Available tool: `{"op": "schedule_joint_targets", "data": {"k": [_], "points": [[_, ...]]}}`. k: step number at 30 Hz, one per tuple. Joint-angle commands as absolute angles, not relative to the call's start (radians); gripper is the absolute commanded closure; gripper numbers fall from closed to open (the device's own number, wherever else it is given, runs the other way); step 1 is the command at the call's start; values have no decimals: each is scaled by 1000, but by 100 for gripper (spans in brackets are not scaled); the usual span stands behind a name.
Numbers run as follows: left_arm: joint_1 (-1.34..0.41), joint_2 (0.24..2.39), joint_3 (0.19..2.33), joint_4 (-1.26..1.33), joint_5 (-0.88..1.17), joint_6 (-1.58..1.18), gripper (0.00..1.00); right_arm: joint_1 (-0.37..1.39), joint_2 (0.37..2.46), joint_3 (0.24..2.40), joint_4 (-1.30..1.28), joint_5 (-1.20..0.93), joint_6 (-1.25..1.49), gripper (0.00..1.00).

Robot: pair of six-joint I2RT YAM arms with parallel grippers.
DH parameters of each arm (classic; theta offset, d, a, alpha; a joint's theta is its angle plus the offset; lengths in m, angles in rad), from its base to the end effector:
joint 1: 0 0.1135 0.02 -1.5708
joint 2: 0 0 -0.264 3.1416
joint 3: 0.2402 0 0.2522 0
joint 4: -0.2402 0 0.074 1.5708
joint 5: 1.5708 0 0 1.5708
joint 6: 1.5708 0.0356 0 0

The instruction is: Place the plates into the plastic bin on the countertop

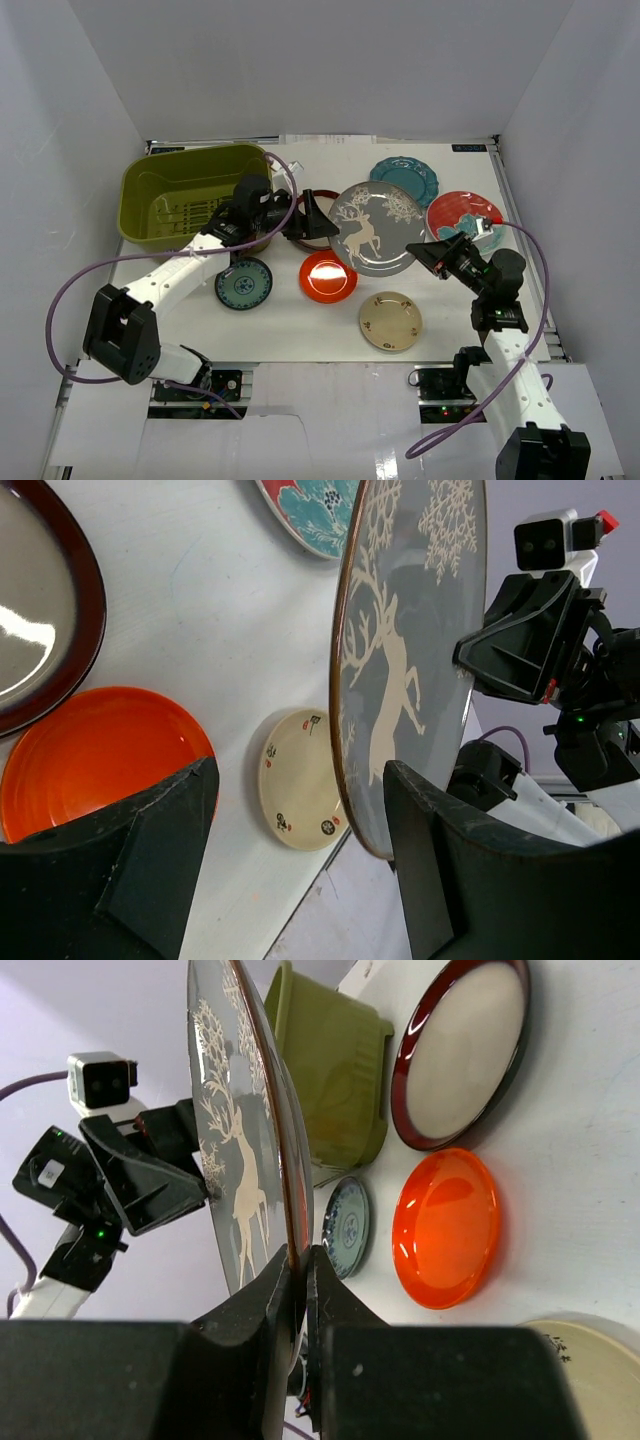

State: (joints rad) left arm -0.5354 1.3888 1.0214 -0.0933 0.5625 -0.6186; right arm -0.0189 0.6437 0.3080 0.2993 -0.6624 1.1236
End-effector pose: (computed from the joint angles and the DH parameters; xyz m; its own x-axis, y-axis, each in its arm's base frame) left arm 0.2618 -0.1774 0.2949 -0.8000 -0.0958 -0.5923 0.4646 0.5257 -0.7126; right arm 0.1623 0.0188 0.2442 -0.5564 0.7216 -0.4120 -0.2265 0.3453 0.9107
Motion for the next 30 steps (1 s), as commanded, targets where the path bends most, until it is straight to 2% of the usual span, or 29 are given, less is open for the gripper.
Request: {"op": "schedule_joint_targets", "data": {"k": [1, 5, 9, 10, 11, 14, 16, 18, 19, 22, 23, 27, 30], "points": [[-546, 1391, 1043, -8, 598, -640, 23, -9, 643, 347, 502, -749, 1190, 92], [-557, 1423, 1042, 14, 584, -646, 30, 29, 655, 327, 521, -753, 1200, 92], [-564, 1443, 1031, 43, 583, -653, 48, 64, 661, 313, 505, -742, 1178, 92], [-565, 1445, 1028, 52, 583, -657, 54, 71, 663, 307, 505, -739, 1177, 92], [-565, 1445, 1025, 54, 581, -657, 70, 72, 667, 301, 506, -736, 1175, 92], [-565, 1448, 1028, 52, 586, -652, 93, 77, 680, 281, 520, -735, 1175, 92], [-565, 1447, 1029, 43, 583, -650, 100, 78, 680, 269, 520, -727, 1172, 92], [-563, 1437, 1034, 29, 565, -647, 100, 78, 673, 267, 511, -715, 1164, 84], [-563, 1434, 1034, 26, 560, -647, 100, 78, 670, 265, 497, -710, 1155, 71], [-561, 1411, 1042, 23, 534, -658, 100, 80, 660, 273, 482, -715, 1132, 50], [-560, 1399, 1046, 23, 529, -664, 100, 78, 657, 278, 462, -718, 1121, 40], [-519, 1349, 1080, 23, 509, -692, 100, 78, 634, 295, 397, -718, 1062, 22], [-422, 1310, 1094, 61, 517, -762, 100, 78, 617, 296, 359, -721, 1026, 17]]}}
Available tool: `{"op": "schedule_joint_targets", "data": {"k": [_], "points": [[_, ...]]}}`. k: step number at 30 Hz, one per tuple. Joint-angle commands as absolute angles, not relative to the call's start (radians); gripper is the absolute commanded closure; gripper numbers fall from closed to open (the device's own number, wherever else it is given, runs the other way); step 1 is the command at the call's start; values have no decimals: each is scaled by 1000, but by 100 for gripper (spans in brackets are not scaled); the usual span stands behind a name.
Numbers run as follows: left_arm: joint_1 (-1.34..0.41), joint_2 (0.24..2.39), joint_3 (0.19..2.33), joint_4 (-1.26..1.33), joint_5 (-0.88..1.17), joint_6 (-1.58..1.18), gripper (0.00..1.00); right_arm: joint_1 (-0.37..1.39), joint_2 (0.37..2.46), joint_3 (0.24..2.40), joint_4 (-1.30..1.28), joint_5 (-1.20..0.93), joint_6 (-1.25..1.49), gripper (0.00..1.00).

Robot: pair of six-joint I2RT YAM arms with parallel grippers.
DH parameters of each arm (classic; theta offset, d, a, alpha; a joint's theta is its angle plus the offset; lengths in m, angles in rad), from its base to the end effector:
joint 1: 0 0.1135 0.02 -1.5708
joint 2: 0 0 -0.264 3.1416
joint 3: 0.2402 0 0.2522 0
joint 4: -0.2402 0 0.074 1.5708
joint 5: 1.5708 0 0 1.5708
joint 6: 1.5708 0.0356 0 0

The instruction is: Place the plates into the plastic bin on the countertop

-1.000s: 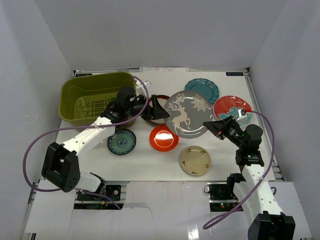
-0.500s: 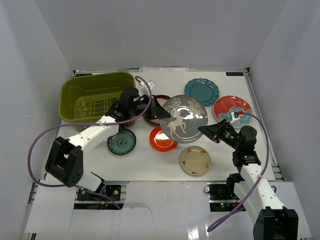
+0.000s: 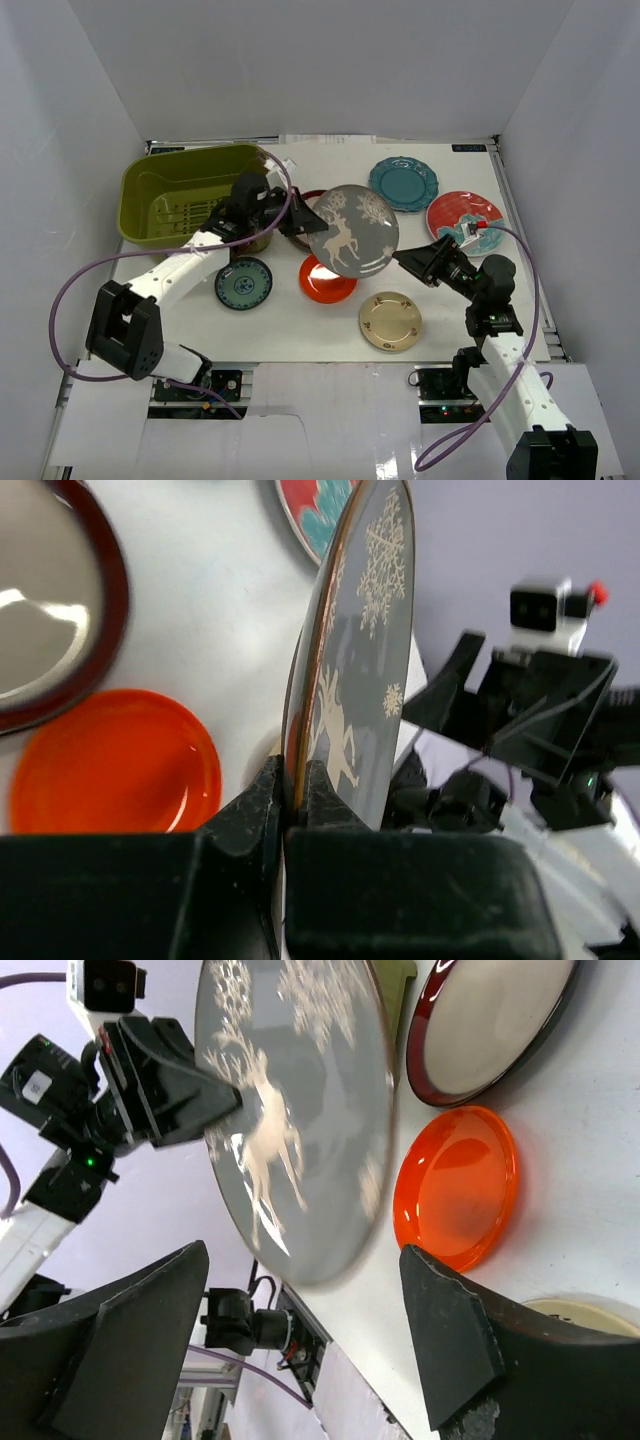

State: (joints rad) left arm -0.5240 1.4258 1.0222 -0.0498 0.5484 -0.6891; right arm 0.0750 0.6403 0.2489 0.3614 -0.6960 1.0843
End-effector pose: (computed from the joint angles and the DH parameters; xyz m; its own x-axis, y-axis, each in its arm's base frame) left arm 0.2717 -0.1784 0.2880 -0.8222 -0.1515 -0.5486 0.4016 0.5286 -0.7478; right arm 0.1567 0.0347 0.2302 -0.6297 0.6330 -0.4503 -0.2992 0.3373 0.8926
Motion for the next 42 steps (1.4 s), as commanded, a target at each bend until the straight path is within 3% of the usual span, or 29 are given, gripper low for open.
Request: {"op": "schedule_joint_targets", "data": {"k": [1, 7, 14, 24, 39, 42], "points": [[-385, 1292, 1094, 77, 531, -790, 100, 78, 614, 295, 351, -722, 1016, 16], [-63, 1226, 1072, 153, 638, -997, 100, 78, 600, 281, 293, -713, 940, 18], [300, 1114, 921, 86, 577, -1114, 100, 78, 595, 291, 226, -663, 830, 20], [321, 1063, 951, -189, 286, -901, 100, 87, 679, 301, 274, -608, 753, 22], [321, 1399, 1124, -302, 390, -764, 100, 279, 1054, 443, 452, -417, 741, 20], [319, 1437, 1131, -313, 387, -756, 90, 288, 1150, 468, 498, -391, 752, 20]]}}
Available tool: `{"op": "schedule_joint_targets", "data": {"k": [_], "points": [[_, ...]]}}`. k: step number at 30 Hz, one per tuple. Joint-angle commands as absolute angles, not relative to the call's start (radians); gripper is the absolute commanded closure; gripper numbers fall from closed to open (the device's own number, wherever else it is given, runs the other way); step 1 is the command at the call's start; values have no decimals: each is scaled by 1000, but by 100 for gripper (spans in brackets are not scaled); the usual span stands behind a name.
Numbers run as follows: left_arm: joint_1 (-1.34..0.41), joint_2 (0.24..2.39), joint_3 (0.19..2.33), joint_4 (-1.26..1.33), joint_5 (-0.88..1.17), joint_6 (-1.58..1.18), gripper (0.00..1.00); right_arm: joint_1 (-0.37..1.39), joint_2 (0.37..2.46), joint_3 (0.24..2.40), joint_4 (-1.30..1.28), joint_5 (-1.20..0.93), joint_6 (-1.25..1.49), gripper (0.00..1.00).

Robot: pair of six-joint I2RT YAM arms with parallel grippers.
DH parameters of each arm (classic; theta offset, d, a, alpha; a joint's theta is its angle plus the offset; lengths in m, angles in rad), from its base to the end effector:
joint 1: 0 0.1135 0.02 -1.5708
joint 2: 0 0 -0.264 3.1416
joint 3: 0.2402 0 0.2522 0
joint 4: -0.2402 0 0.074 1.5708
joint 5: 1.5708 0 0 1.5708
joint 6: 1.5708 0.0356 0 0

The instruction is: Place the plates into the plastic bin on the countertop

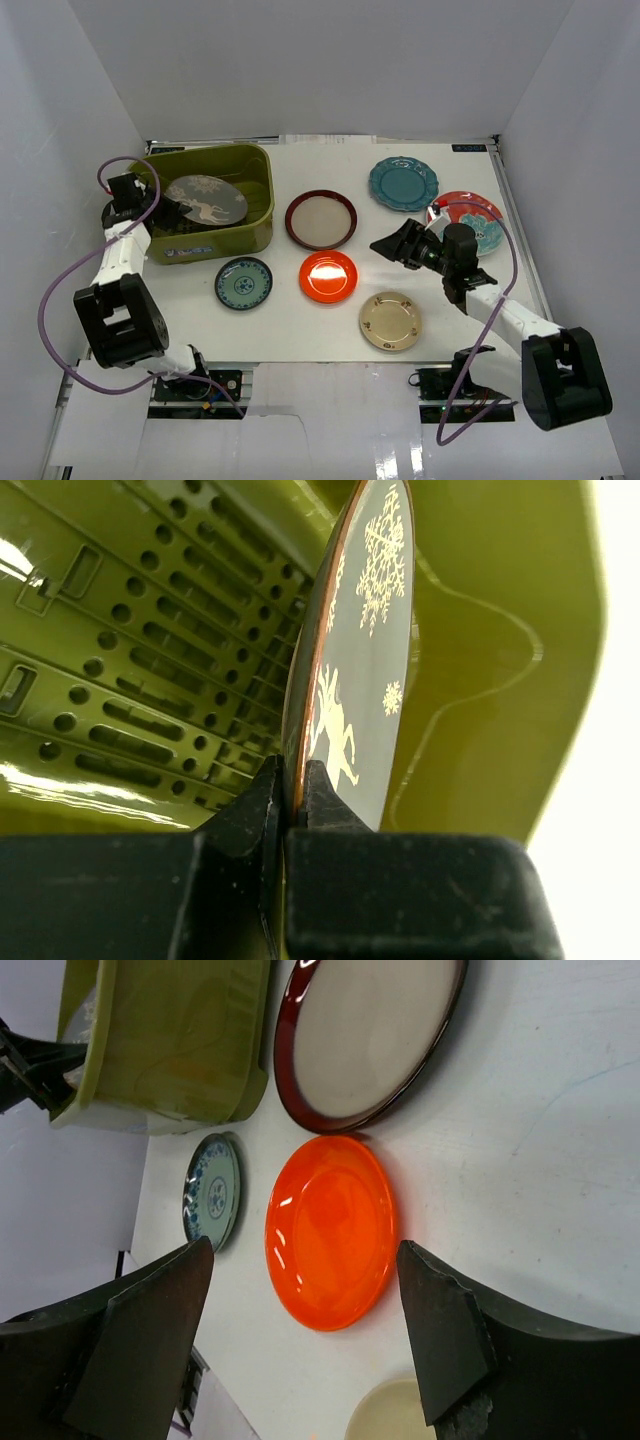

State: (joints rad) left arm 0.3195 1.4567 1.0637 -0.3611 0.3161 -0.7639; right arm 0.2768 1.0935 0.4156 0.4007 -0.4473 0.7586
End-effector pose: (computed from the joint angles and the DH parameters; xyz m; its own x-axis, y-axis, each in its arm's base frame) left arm 0.3052 0.0893 0.2636 -0.4117 -0.8287 -0.3791 -0.5098 0.5543 -0.6579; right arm 0.2163 0.0774 0.2121 -0.6358 0.4641 -0.6167 -0.2882 0.5984 0.7476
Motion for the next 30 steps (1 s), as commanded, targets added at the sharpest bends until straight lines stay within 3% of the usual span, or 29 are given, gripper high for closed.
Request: {"op": "schedule_joint_targets", "data": {"k": [1, 5, 6, 8, 9, 13, 24, 30], "points": [[321, 1445, 1132, -316, 385, -755, 88, 290, 1193, 480, 529, -385, 762, 20], [321, 1480, 1152, -330, 385, -735, 65, 298, 1310, 558, 532, -356, 755, 20], [321, 1486, 1160, -331, 380, -730, 52, 299, 1336, 578, 532, -345, 752, 20], [321, 1486, 1164, -339, 377, -719, 37, 308, 1411, 636, 523, -331, 736, 20], [321, 1483, 1166, -339, 370, -707, 24, 310, 1461, 653, 519, -316, 735, 20], [319, 1451, 1147, -348, 354, -684, 3, 319, 1584, 718, 548, -301, 764, 20], [308, 1250, 1086, -377, 97, -640, 2, 345, 1879, 857, 627, -248, 936, 24], [308, 1239, 1046, -391, 159, -653, 2, 376, 1988, 917, 661, -245, 991, 30]]}}
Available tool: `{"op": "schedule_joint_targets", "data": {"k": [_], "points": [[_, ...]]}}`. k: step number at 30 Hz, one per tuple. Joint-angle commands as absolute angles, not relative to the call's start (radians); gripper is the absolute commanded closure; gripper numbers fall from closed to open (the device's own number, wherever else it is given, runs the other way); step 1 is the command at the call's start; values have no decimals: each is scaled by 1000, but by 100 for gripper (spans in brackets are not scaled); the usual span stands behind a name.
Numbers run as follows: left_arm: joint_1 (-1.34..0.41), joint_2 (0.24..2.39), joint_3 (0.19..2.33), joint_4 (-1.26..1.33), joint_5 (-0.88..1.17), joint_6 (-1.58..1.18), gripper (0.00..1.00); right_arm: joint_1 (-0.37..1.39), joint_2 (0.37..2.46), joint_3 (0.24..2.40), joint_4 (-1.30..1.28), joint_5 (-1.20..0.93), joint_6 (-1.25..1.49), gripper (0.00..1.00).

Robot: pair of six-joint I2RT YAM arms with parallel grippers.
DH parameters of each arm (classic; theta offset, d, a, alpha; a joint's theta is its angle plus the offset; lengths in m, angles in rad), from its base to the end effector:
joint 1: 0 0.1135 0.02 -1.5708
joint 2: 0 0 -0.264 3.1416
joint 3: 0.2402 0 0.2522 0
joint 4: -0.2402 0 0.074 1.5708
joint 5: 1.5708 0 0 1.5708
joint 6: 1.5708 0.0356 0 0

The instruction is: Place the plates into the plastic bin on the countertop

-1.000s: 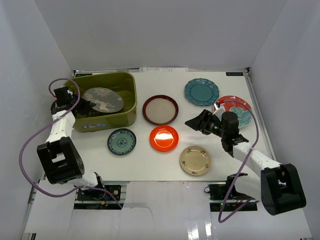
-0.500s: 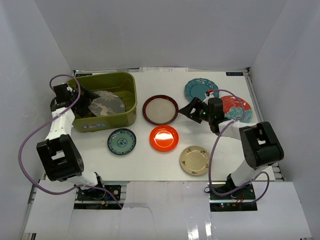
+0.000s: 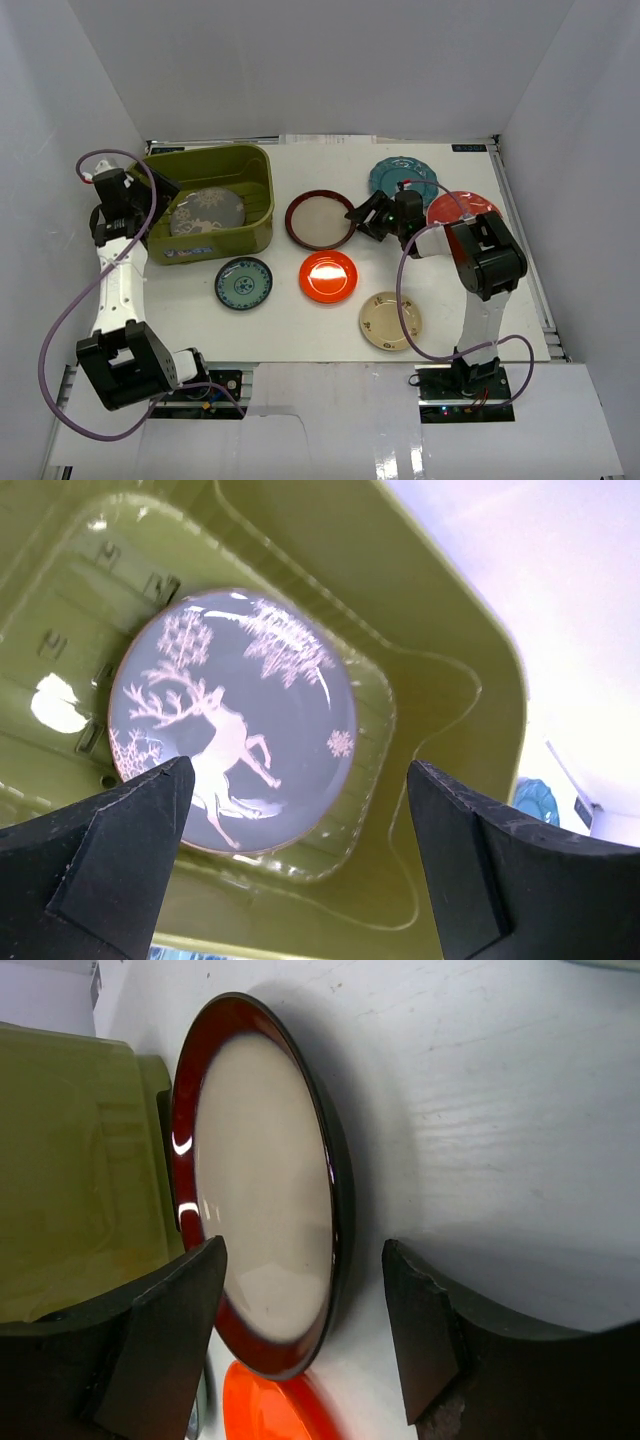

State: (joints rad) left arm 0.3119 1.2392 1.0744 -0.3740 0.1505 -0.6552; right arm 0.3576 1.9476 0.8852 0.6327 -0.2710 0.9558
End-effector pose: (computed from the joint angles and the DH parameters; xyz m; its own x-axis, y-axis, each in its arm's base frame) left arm 0.2674 0.0806 0.3261 -0.2770 -0.7223 -0.6337 -0.4410 0.6815 -0.5840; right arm 0.3594 0.1445 0.1291 -0.6868 0.5835 -0.4334 -0.0074 0.5907 0.8069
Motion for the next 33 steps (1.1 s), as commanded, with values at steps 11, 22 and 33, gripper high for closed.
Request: {"op": "schedule_joint_targets", "data": {"k": [11, 22, 33], "points": [[-56, 1253, 1284, -431, 321, -568, 2, 397, 2040, 989, 661, -232, 1052, 74], [-342, 1322, 1431, -521, 249, -511, 2, 338, 1777, 957, 673, -251, 1023, 92], [-472, 1453, 1496, -614, 15, -468, 6, 256, 1459, 786, 669, -417, 969, 92]]}}
